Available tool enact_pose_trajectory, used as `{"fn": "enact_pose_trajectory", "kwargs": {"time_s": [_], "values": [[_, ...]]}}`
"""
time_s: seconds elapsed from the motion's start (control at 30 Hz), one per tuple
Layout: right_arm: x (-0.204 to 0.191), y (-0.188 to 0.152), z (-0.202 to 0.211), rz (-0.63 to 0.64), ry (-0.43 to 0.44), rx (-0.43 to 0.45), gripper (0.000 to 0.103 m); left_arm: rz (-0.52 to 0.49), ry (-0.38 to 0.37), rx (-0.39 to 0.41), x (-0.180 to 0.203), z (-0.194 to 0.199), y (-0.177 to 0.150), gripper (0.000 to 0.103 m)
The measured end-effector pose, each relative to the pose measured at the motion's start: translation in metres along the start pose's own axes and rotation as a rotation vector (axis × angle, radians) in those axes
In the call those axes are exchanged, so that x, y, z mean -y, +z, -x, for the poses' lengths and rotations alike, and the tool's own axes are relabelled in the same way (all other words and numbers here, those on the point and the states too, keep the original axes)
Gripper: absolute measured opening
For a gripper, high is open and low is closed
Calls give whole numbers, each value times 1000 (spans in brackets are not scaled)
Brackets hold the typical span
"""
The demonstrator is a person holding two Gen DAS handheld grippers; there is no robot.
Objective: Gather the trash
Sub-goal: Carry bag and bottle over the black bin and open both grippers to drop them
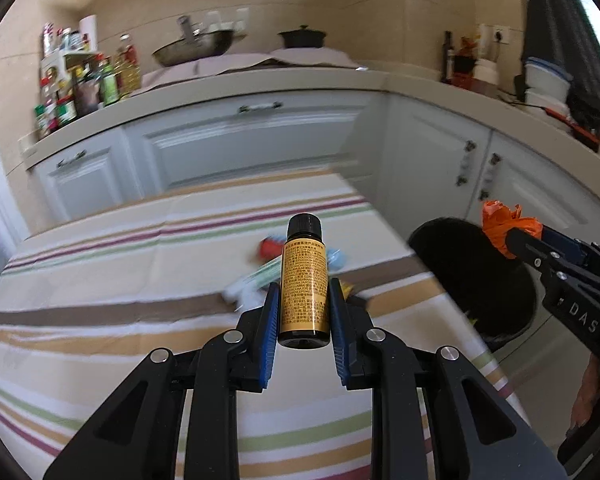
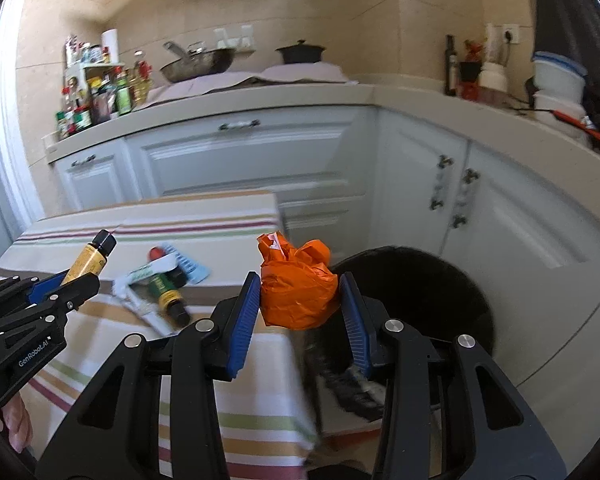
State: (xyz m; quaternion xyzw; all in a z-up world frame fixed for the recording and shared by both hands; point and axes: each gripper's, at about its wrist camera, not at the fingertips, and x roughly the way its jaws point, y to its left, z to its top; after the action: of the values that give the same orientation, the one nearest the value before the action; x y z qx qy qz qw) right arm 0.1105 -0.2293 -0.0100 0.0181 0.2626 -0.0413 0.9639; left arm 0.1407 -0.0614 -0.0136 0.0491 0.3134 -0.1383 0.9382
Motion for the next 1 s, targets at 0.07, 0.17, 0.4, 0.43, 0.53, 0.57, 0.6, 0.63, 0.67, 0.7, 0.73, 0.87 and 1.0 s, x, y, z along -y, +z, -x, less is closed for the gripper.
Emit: {"fn": "enact_pose_trajectory", "kwargs": {"time_s": [0.07, 0.17, 0.4, 0.43, 0.53, 0.57, 0.6, 0.63, 0.67, 0.7, 0.73, 0.87, 1.0], "values": [[12, 3, 3, -8, -30, 12, 40, -7, -15, 15, 11, -2, 7, 25], [28, 7, 4, -21, -66, 24, 40, -25, -36, 38, 28, -5, 16, 25], [64, 14, 0, -51, -138, 49, 40, -62, -71, 65, 65, -16, 33, 25], [69, 14, -2, -53, -147, 50, 40, -64, -74, 67, 70, -19, 35, 25], [79, 14, -6, -56, -163, 52, 40, -74, -79, 68, 83, -26, 39, 25], [82, 14, -7, -58, -166, 53, 40, -79, -81, 63, 89, -31, 42, 25], [86, 13, -10, -62, -169, 52, 40, -82, -82, 61, 93, -36, 43, 25], [90, 13, -11, -66, -172, 53, 40, -87, -84, 55, 99, -40, 44, 25], [92, 12, -12, -68, -175, 54, 40, -90, -87, 51, 103, -44, 45, 25], [95, 12, -15, -71, -180, 52, 40, -94, -87, 49, 108, -48, 46, 25], [99, 12, -17, -74, -182, 50, 40, -102, -88, 45, 113, -52, 47, 25], [109, 10, -28, -88, -188, 40, 40, -127, -98, 34, 130, -67, 50, 25], [121, 8, -39, -102, -197, 33, 40, -147, -109, 25, 146, -81, 54, 25]]}}
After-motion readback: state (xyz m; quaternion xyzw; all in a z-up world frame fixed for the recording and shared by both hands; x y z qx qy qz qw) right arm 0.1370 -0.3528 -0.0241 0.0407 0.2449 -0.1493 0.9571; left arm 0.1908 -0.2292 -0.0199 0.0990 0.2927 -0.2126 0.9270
